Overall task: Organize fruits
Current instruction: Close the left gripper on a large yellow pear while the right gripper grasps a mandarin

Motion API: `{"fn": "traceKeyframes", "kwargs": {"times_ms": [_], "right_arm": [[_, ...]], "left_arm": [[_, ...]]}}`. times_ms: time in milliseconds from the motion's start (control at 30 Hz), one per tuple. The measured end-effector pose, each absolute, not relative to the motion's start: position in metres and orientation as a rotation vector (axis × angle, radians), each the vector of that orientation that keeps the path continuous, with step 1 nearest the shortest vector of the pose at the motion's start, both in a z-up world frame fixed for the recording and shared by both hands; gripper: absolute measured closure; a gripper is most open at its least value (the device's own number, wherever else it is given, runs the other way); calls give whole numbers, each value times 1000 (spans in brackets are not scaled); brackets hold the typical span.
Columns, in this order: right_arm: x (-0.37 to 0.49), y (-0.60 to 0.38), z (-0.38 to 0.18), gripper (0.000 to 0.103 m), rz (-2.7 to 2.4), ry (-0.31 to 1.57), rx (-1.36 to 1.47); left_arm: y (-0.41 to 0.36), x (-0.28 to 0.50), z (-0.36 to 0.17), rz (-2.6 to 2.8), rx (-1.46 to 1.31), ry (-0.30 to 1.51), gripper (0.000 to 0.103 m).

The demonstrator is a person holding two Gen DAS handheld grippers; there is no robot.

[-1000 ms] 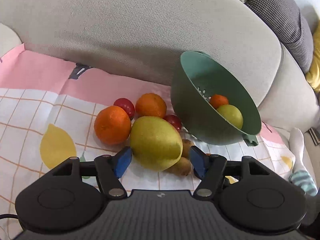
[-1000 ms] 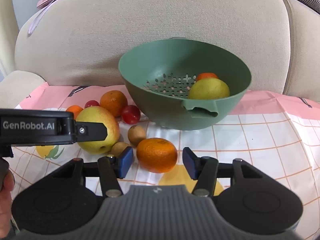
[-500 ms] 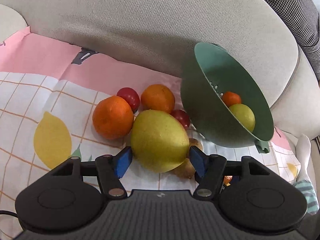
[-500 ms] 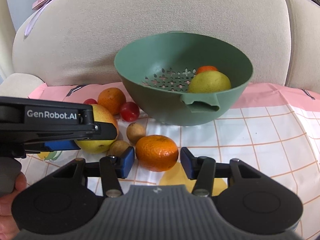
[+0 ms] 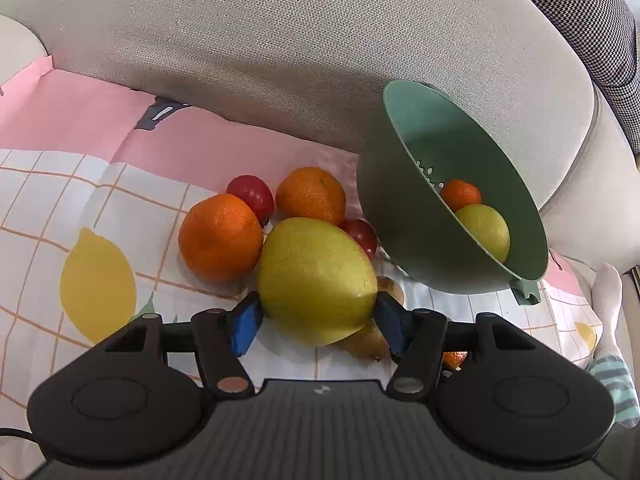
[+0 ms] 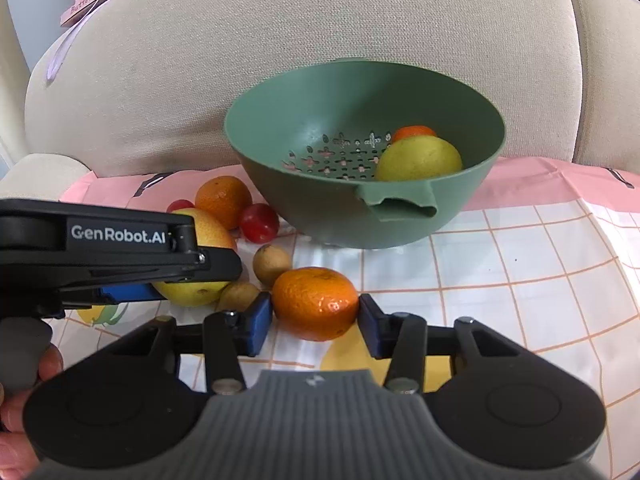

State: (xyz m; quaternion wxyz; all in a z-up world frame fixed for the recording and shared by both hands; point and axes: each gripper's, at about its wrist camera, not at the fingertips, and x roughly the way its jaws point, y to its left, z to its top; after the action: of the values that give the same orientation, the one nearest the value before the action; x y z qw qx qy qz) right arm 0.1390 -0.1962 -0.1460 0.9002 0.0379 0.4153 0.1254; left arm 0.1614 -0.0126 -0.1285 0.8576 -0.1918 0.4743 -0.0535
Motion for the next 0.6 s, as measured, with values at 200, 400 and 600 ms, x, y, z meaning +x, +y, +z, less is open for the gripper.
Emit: {"fn": "traceKeyframes", "kwargs": {"times_ms": [200, 400, 600], "right_arm": [[136, -196, -141, 59, 252, 850, 62], [133, -199, -136, 60, 250, 836, 60], [127, -197, -130, 60, 260, 820, 42]], "left_arm": [[-12, 159, -125, -118, -391, 998, 34], [-9, 156, -122, -134, -385, 1015, 34], [-4, 147, -115, -179, -384, 1025, 35]]}}
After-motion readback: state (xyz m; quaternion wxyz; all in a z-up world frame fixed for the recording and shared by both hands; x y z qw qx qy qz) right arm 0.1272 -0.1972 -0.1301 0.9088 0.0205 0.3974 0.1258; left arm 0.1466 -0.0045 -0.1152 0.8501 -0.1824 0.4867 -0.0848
